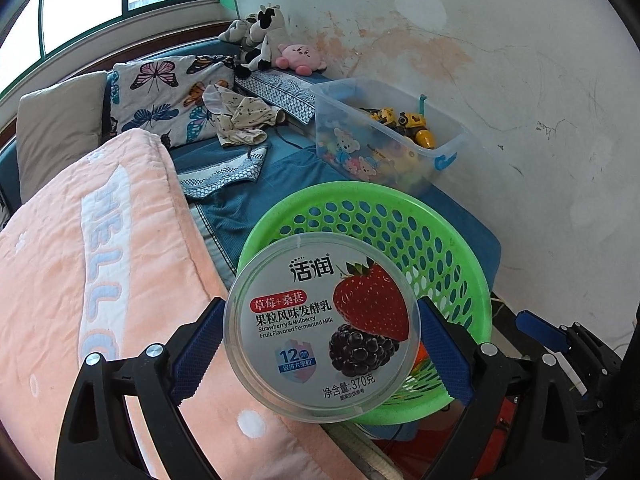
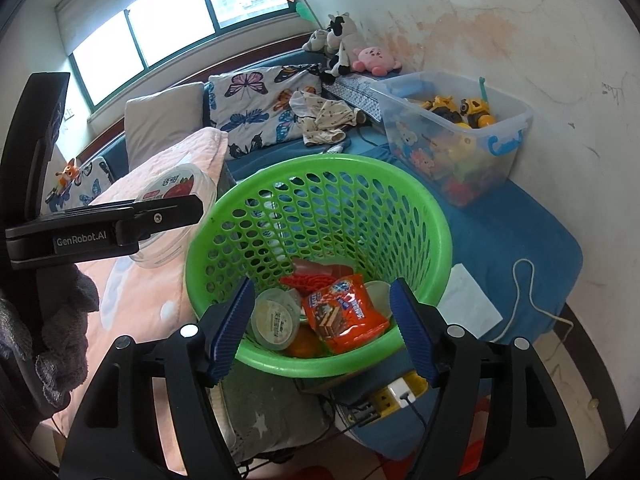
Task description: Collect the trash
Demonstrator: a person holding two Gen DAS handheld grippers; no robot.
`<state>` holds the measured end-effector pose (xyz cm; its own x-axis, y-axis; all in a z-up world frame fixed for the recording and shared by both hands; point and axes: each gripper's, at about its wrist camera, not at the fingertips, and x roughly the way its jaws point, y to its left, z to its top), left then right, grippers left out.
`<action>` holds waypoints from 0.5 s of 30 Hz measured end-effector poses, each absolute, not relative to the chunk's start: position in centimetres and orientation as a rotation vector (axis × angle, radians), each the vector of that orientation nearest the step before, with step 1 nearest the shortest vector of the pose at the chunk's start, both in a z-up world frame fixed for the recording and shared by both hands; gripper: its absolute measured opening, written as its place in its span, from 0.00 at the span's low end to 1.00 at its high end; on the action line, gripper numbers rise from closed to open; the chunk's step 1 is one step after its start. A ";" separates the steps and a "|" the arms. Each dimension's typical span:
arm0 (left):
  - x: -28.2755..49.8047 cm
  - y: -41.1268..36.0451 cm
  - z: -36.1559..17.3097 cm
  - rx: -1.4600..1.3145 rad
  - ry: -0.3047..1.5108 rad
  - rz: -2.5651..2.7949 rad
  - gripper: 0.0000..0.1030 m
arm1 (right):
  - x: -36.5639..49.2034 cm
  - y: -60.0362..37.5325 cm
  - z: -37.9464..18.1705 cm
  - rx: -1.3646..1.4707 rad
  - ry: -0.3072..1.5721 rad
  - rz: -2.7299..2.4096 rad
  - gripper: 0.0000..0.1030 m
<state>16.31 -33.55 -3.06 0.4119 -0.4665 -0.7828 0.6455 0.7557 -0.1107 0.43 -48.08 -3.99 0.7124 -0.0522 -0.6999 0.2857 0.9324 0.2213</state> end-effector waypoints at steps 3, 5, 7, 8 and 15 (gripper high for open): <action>16.4 -33.4 -3.0 0.218 0.903 -0.704 0.88 | 0.2 -47.8 -3.9 0.330 0.751 -0.191 0.71; 16.3 -33.3 -2.9 0.221 0.901 -0.715 0.88 | 0.1 -47.7 -3.9 0.330 0.748 -0.192 0.71; 16.1 -33.1 -2.6 0.227 0.891 -0.715 0.89 | 0.1 -47.4 -3.7 0.330 0.744 -0.191 0.71; 16.1 -33.2 -2.5 0.227 0.888 -0.716 0.89 | 0.0 -47.3 -3.7 0.330 0.743 -0.192 0.71; 16.0 -32.0 -2.0 0.212 0.880 -0.706 0.90 | -0.3 -46.9 -3.5 0.325 0.740 -0.191 0.71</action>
